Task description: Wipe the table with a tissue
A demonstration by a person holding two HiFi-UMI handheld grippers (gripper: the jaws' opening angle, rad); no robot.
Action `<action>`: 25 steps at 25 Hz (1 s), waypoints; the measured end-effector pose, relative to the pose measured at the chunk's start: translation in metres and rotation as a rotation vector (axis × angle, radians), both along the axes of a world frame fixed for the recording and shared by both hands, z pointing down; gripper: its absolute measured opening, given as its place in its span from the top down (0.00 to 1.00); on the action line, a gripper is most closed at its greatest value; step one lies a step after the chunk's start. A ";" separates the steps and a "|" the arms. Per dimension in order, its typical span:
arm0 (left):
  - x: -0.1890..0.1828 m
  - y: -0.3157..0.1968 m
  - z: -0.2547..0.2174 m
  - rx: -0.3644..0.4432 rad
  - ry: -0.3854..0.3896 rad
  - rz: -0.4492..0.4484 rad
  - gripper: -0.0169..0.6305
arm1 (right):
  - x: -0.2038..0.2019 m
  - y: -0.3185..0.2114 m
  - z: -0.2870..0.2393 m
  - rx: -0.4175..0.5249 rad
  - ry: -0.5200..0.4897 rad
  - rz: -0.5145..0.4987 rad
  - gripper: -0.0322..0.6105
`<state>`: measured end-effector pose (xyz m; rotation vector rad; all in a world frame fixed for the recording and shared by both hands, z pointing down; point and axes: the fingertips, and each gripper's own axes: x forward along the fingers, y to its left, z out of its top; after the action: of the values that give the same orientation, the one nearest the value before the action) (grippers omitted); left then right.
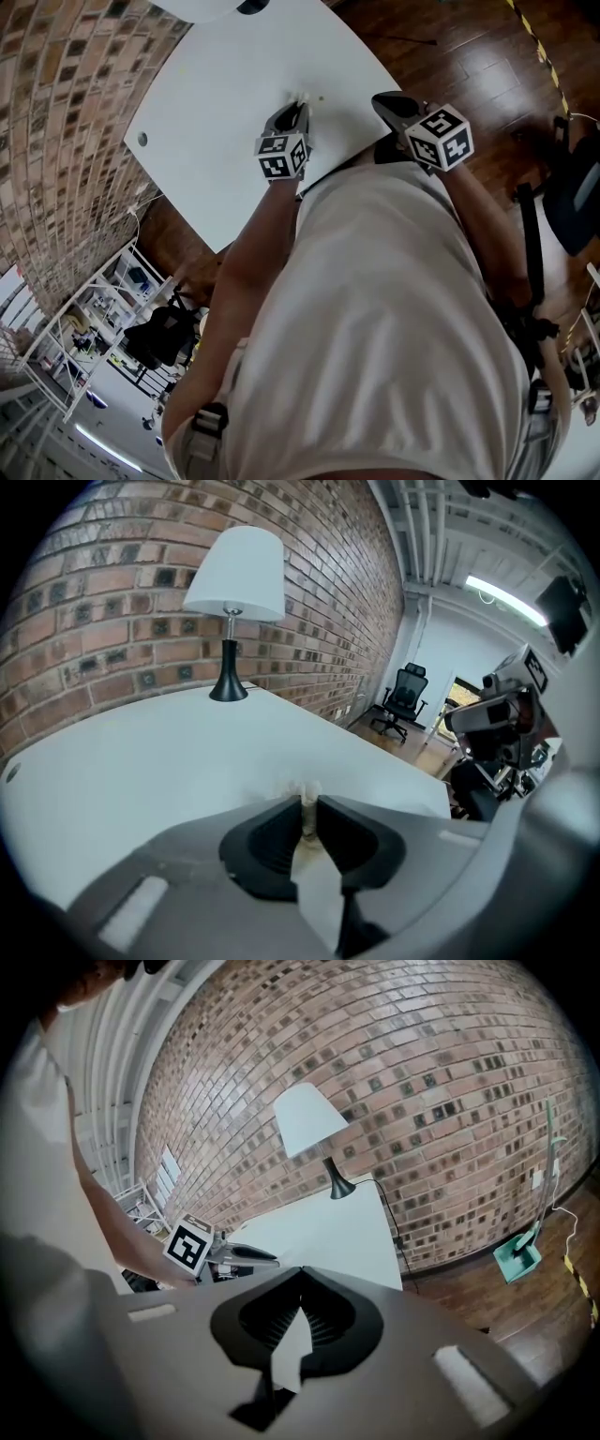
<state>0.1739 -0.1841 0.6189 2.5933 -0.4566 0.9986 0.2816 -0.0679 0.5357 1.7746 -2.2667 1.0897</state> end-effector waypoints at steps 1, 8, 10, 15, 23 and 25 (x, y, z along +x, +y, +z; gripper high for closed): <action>0.005 0.002 0.002 0.008 -0.009 0.013 0.88 | 0.002 0.001 0.000 0.000 -0.001 -0.001 0.94; 0.016 0.005 0.014 0.122 -0.094 0.096 0.88 | 0.019 0.014 0.002 -0.001 -0.008 0.018 0.94; 0.017 0.007 0.013 0.144 -0.102 0.083 0.88 | 0.025 0.019 0.004 -0.005 -0.009 0.026 0.94; 0.021 0.009 0.013 0.189 -0.142 0.043 0.89 | 0.033 0.027 0.007 -0.011 -0.015 0.031 0.94; 0.034 0.036 0.013 0.161 -0.093 0.110 0.89 | 0.036 0.026 0.005 -0.007 -0.004 0.036 0.94; 0.041 0.048 0.014 0.150 -0.085 0.139 0.89 | 0.036 0.026 0.005 -0.010 -0.001 0.033 0.94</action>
<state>0.2144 -0.1362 0.6325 2.7557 -0.3905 1.1654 0.3176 -0.0420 0.5409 1.8145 -2.2362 1.1053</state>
